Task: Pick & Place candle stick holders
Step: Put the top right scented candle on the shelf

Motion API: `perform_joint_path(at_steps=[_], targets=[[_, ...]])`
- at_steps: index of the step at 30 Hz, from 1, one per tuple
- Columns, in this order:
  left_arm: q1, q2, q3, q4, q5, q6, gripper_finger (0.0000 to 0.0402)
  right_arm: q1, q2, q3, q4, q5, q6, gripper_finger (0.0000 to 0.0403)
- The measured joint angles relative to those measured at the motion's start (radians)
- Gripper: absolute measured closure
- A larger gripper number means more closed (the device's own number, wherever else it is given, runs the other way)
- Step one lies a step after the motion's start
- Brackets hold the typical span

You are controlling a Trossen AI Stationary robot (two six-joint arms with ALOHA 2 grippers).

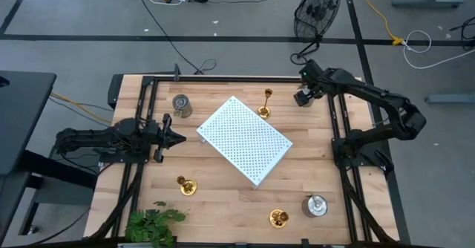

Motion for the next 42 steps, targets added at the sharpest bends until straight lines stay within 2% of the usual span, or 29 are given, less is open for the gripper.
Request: perform_joint_path(at_steps=[6, 25, 30, 42], targets=[[0.0, 0.0, 0.0, 0.0, 0.0, 0.0, 0.0376, -0.019, 0.0, 0.0, -0.004, 0.003, -0.008, 0.0004], [0.0, 0.0, 0.0, 0.0, 0.0, 0.0, 0.0376, -0.099, 0.0, 0.0, 0.021, -0.001, -0.052, 0.0004], [0.0, 0.0, 0.0, 0.0, 0.0, 0.0, 0.0376, -0.115, 0.002, 0.0, 0.037, -0.033, -0.053, 0.0004], [0.0, 0.0, 0.0, 0.0, 0.0, 0.0, 0.0376, -0.116, 0.081, 0.0, 0.074, -0.034, -0.067, 0.0004]])
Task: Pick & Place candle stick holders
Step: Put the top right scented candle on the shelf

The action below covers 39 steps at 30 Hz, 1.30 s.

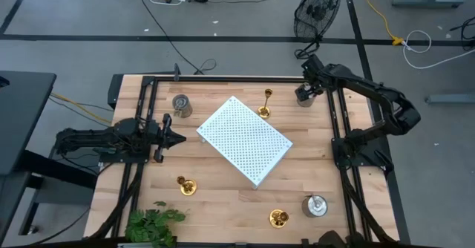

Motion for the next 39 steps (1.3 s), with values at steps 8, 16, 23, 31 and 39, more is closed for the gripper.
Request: perform_joint_path(at_steps=[8, 16, 23, 31, 39], targets=[[0.0, 0.0, 0.0, 0.0, 0.0, 0.0, 0.0376, -0.002, 0.009, 0.0, 0.032, -0.008, -0.013, 0.0004], [0.0, 0.0, 0.0, 0.0, 0.0, 0.0, 0.0376, -0.008, 0.009, 0.0, 0.029, -0.008, -0.039, 0.0005], [0.0, 0.0, 0.0, 0.0, 0.0, 0.0, 0.0376, -0.008, 0.015, 0.0, 0.03, -0.008, -0.039, 0.0005], [0.0, 0.0, 0.0, 0.0, 0.0, 0.0, 0.0376, -0.008, 0.069, 0.0, 0.035, -0.008, -0.039, 0.0005], [0.0, 0.0, 0.0, 0.0, 0.0, 0.0, 0.0376, -0.009, 0.102, 0.0, 0.049, -0.004, -0.05, 0.0004]])
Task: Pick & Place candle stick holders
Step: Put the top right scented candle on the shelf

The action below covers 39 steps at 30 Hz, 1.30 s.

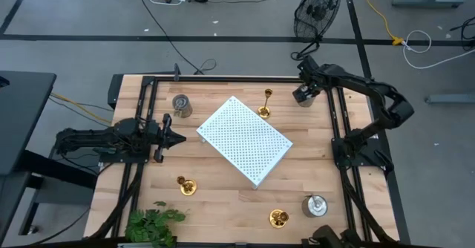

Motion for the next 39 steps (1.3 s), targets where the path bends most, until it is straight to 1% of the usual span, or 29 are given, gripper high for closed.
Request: perform_joint_path(at_steps=[30, 39], targets=[[0.0, 0.0, 0.0, 0.0, 0.0, 0.0, 0.0376, 0.0, 0.01, 0.001, 0.001, -0.004, 0.0, 0.0005], [0.0, 0.0, 0.0, 0.0, 0.0, 0.0, 0.0376, 0.0, 0.01, 0.001, 0.0, -0.004, 0.001, 0.0026]])
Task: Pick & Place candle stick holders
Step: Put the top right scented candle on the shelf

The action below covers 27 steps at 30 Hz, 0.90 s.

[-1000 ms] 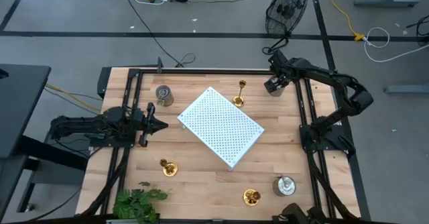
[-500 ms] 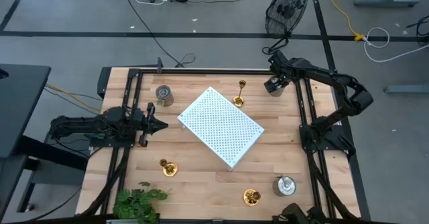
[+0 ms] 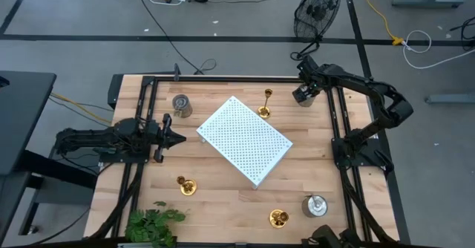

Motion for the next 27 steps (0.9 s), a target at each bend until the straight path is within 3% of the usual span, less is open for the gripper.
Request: perform_joint_path(at_steps=[17, 27], targets=[[0.0, 0.0, 0.0, 0.0, 0.0, 0.0, 0.0376, 0.0, -0.009, -0.002, -0.02, -0.002, -0.004, 0.0028], [0.0, 0.0, 0.0, 0.0, 0.0, 0.0, 0.0376, 0.001, -0.024, 0.071, -0.162, -0.01, -0.004, 0.003]])
